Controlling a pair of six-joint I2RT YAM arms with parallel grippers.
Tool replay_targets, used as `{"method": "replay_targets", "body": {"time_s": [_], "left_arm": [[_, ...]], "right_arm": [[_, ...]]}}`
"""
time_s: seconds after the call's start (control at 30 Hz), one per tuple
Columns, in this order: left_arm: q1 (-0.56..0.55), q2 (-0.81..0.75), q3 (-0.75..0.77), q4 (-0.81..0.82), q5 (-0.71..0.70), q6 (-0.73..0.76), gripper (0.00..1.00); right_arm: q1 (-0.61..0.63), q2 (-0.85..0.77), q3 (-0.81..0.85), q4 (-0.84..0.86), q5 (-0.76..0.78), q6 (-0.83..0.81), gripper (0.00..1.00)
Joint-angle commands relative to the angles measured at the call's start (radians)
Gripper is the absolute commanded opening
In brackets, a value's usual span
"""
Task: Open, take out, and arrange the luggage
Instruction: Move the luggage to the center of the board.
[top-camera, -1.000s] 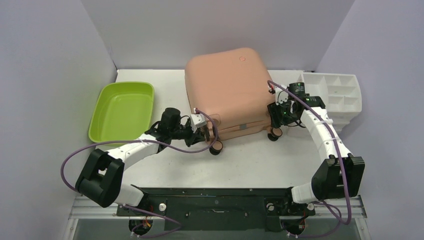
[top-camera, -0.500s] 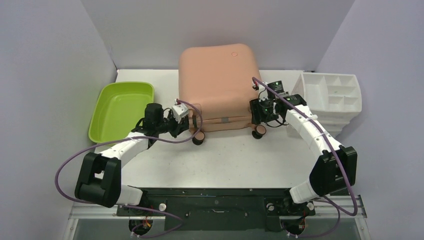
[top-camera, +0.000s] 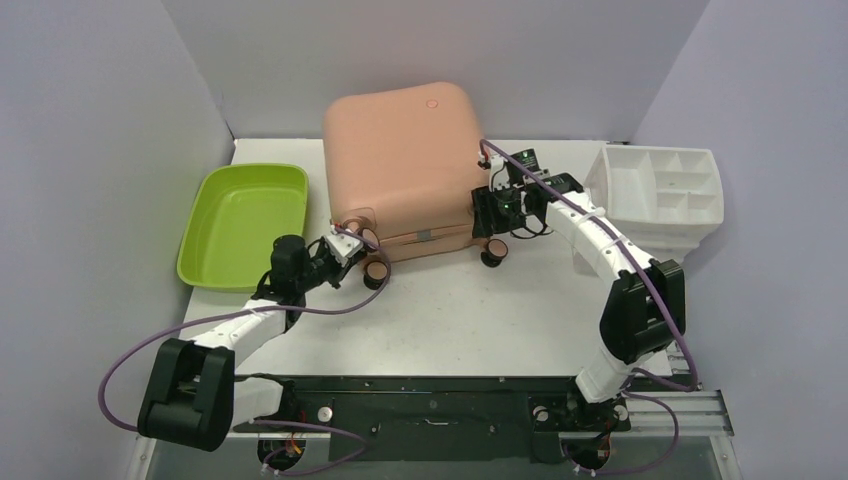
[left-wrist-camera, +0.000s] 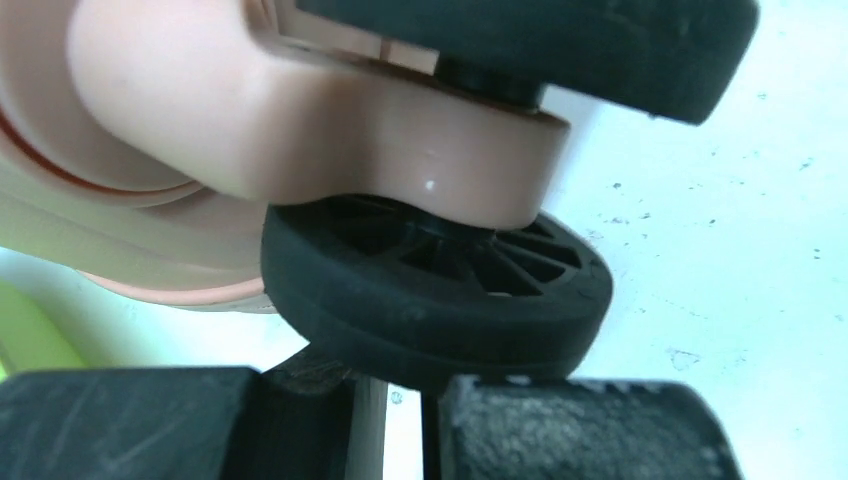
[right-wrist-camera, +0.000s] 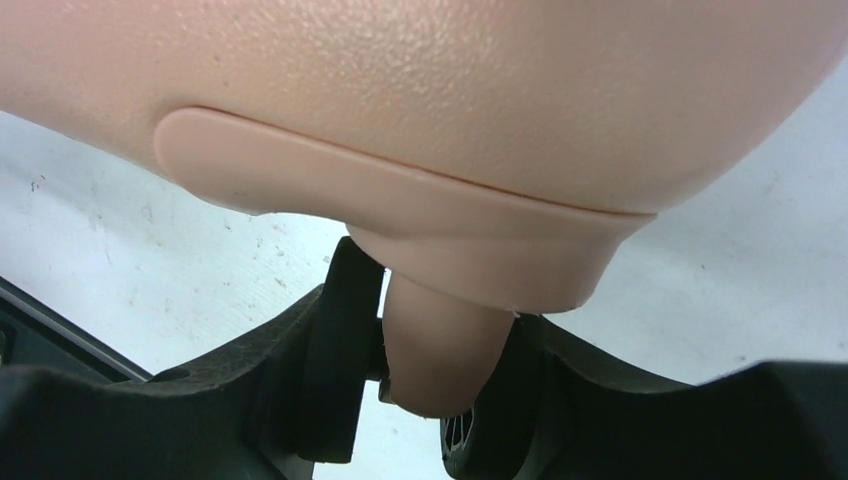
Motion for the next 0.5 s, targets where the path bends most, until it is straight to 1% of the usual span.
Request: {"method": "replay_targets", "body": {"time_s": [0.0,0.13,0.3,0.47], "left_arm": [[-0.059,-0.028,-0.004,0.202,0.101,-0.025,0.0],[-0.115,-0.019,0.002,0.188,0.071,-0.006,0.0],[-0.189,0.01,0.053,0.149,0.006,0.014,0.0],[-0.237,0.044,0.108,0.118,0.052,0.003,0.0]], "right_arm": [[0.158,0.074,0.009,0.124,-0.305,-0.062,0.23],[0.175,0.1,0.025,0.116,-0.336,-0.059,0.22],[0.203,0.111,0.032,0.101,-0.37,-0.075,0.21],[0.222,0.112,0.036,0.097,-0.391,-0.084,0.21]]}}
